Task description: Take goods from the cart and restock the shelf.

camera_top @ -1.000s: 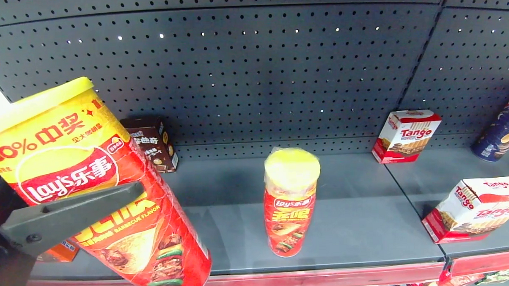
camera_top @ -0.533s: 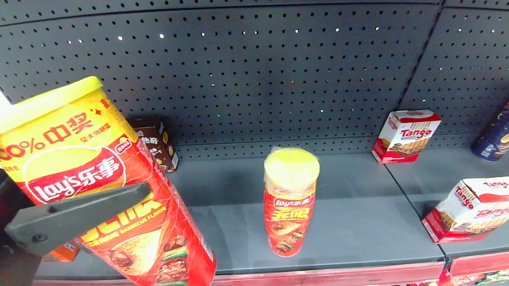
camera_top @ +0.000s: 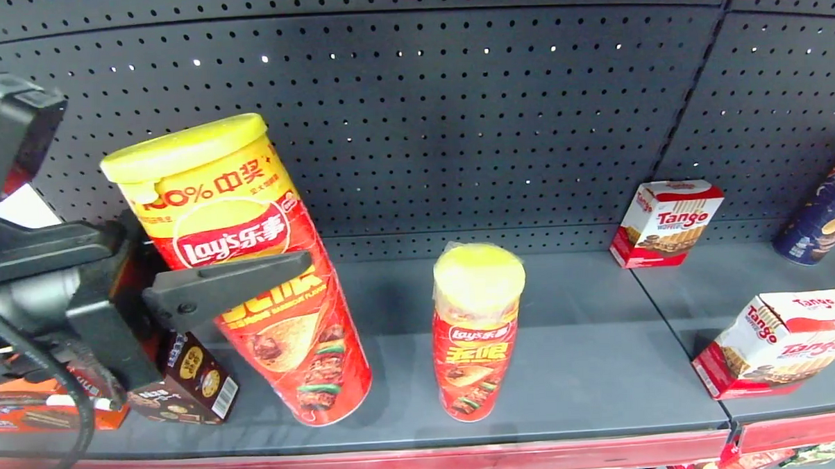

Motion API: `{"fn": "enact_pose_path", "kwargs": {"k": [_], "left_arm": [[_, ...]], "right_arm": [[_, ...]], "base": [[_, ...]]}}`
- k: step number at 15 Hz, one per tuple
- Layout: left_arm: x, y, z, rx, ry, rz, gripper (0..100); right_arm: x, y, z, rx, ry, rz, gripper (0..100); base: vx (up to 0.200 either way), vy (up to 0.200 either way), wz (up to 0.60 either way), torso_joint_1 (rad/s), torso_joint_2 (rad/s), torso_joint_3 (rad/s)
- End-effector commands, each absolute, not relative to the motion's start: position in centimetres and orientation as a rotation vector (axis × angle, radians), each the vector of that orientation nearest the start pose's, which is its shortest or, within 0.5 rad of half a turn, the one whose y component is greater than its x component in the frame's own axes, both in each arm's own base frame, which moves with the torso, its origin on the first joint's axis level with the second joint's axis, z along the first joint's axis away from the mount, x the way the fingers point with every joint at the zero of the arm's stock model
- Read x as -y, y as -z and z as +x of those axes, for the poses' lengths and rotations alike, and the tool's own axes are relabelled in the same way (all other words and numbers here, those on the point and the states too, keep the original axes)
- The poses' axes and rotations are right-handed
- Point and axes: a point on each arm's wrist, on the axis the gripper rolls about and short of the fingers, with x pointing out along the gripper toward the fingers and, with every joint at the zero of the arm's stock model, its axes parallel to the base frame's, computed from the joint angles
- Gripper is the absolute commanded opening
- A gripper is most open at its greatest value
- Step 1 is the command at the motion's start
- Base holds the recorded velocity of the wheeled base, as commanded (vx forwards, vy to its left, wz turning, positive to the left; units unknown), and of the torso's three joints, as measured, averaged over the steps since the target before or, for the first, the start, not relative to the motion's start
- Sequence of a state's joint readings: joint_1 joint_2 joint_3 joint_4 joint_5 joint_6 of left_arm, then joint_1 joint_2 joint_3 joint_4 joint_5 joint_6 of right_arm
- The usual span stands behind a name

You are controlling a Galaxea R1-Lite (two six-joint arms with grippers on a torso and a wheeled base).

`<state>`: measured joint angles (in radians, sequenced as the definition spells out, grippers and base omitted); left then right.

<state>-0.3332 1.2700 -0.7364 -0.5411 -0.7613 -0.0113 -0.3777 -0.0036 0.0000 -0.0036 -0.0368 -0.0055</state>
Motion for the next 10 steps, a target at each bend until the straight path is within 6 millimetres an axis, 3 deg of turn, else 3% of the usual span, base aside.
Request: {"fn": "enact_pose_path", "kwargs": {"k": [1, 3, 6, 10], "left_arm": [[9.2, -24.7, 21.9, -0.058, 1.063, 0.031, 0], [10.2, -24.8, 22.9, -0.054, 1.017, 0.050, 0], [11.5, -25.3, 26.0, -0.033, 1.019, 0.074, 0], [13.4, -23.5, 30.7, -0.026, 1.030, 0.153, 0]], "right_arm": [[-0.8, -7.6, -2.2, 0.003, 0.414, -0.007, 100], [-0.8, -7.6, -2.2, 0.003, 0.414, -0.007, 100], [-0.8, -7.6, -2.2, 0.003, 0.416, -0.007, 100], [-0.8, -7.6, -2.2, 0.003, 0.414, -0.007, 100]], "base": [[0.000, 0.000, 0.00, 0.000, 0.00, 0.000], [0.000, 0.000, 0.00, 0.000, 0.00, 0.000], [0.000, 0.000, 0.00, 0.000, 0.00, 0.000], [0.000, 0.000, 0.00, 0.000, 0.00, 0.000]]}}
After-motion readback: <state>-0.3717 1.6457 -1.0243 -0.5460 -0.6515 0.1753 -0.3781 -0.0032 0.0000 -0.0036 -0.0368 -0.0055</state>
